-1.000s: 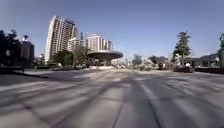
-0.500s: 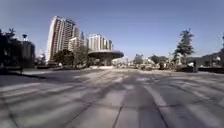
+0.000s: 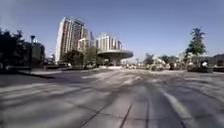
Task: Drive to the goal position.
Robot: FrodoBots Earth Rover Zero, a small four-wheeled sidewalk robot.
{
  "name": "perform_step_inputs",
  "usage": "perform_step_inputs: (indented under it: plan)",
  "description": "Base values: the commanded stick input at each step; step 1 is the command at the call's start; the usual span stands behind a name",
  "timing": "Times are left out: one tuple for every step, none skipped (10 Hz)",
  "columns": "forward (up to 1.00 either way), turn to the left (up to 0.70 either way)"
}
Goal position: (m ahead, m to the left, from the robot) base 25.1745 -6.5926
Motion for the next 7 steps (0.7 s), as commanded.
perform_step_inputs:
  plan:
    - [0.70, 0.00]
    - [0.70, 0.00]
    - [0.70, 0.00]
    - [0.70, 0.00]
    - [0.70, 0.00]
    - [0.70, 0.00]
    - [0.70, 0.00]
